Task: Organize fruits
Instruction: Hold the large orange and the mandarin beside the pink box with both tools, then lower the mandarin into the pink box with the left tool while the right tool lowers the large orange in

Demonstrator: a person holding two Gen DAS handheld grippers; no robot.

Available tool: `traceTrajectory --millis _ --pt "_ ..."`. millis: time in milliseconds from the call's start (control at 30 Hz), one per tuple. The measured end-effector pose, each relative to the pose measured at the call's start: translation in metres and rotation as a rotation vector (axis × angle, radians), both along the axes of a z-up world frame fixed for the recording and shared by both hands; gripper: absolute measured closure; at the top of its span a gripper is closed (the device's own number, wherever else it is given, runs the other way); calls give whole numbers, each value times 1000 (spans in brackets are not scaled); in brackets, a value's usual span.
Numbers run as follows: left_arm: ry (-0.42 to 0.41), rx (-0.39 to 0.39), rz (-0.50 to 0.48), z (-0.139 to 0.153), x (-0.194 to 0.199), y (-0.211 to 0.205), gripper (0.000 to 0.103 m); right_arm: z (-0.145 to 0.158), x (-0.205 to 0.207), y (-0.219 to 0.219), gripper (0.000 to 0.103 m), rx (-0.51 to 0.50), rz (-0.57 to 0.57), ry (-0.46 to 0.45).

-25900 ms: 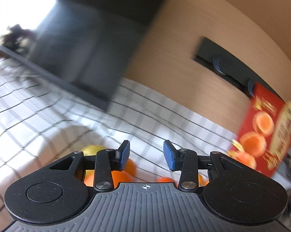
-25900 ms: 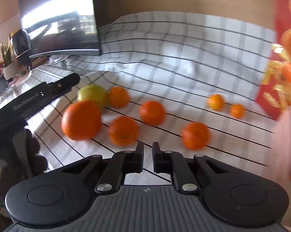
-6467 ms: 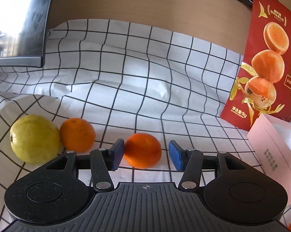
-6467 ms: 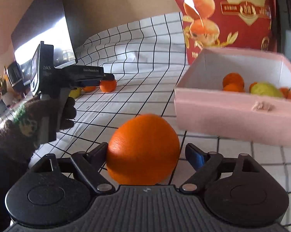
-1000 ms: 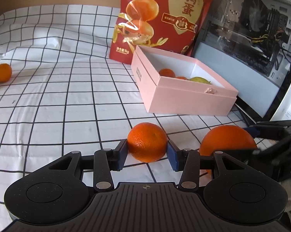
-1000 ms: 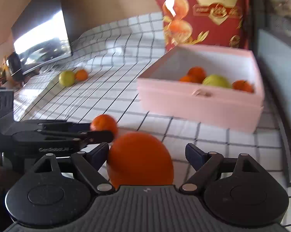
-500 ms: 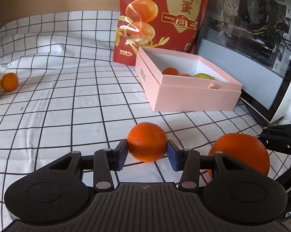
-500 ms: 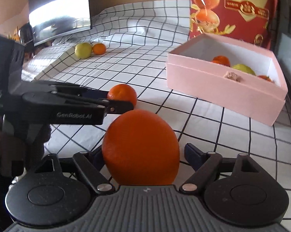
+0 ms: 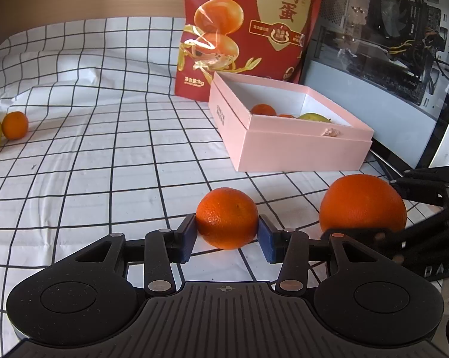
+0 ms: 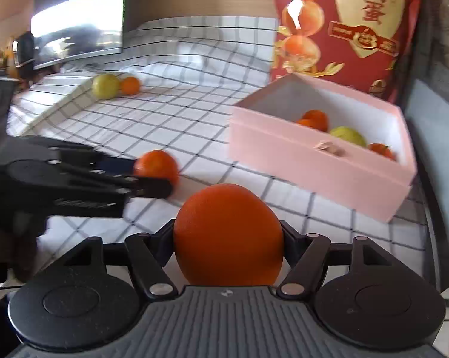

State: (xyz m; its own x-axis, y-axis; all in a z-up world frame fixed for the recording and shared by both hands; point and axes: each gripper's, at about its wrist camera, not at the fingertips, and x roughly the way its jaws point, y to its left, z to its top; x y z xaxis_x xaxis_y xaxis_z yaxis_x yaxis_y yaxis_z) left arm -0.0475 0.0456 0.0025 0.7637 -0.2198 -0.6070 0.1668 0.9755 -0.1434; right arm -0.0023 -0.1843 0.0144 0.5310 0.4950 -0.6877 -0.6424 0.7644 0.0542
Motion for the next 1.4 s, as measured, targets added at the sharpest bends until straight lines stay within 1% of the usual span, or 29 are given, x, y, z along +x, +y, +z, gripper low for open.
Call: traceTrajectory --millis 133,400,500,600,900,1000,1100,1133,1200,1267,1300,1400 --pt "-1 1 -1 0 0 0 54 -1 9 -10 33 51 -25 49" --pt "-1 3 -2 0 0 0 54 -9 8 -20 29 103 -30 122" --pt "-1 3 -2 0 0 0 54 -8 5 -19 29 97 -26 113" --pt "-1 3 -3 0 0 0 54 -5 1 -17 32 82 -17 88" --pt "0 8 -3 -1 0 -1 54 -4 2 -13 33 54 -36 63" --pt "-1 -4 -7 -1 2 1 54 -4 7 -13 33 29 -74 43" --pt "-6 -62 -45 4 5 0 54 -1 16 -22 33 54 -113 65" --pt "-19 -73 -54 8 6 0 54 2 18 -25 33 66 -125 69" --pt "-68 -68 -70 21 9 -5 54 12 22 -31 33 91 -145 64" --pt "-121 -75 -91 37 17 -9 54 29 26 -35 33 112 -166 35" --pt "-139 -95 -105 46 24 -11 54 38 29 -37 33 120 -173 19" --pt "-164 -186 -125 63 59 -17 54 72 45 -40 33 141 -200 -23"
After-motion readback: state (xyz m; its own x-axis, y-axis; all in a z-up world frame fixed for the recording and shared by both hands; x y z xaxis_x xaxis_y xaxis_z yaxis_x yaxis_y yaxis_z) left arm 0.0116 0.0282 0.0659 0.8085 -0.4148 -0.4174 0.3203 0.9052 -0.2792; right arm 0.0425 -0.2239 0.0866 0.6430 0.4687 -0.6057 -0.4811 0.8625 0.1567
